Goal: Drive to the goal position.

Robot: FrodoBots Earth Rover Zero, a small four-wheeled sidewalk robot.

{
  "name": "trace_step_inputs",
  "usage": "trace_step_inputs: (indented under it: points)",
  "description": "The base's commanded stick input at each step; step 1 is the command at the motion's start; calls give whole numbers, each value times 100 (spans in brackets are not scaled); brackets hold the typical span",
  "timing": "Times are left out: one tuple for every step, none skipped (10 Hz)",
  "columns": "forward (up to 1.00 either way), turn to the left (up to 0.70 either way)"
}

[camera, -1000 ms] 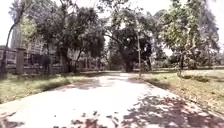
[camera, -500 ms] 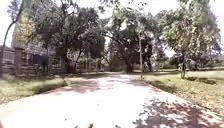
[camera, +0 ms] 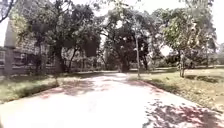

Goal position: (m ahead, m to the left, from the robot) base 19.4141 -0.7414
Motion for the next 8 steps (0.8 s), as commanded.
trace_step_inputs:
  points:
    - [70, 0]
    - [70, 0]
    - [70, 0]
    - [70, 0]
    - [70, 0]
    - [70, 0]
    - [70, 0]
    - [70, 0]
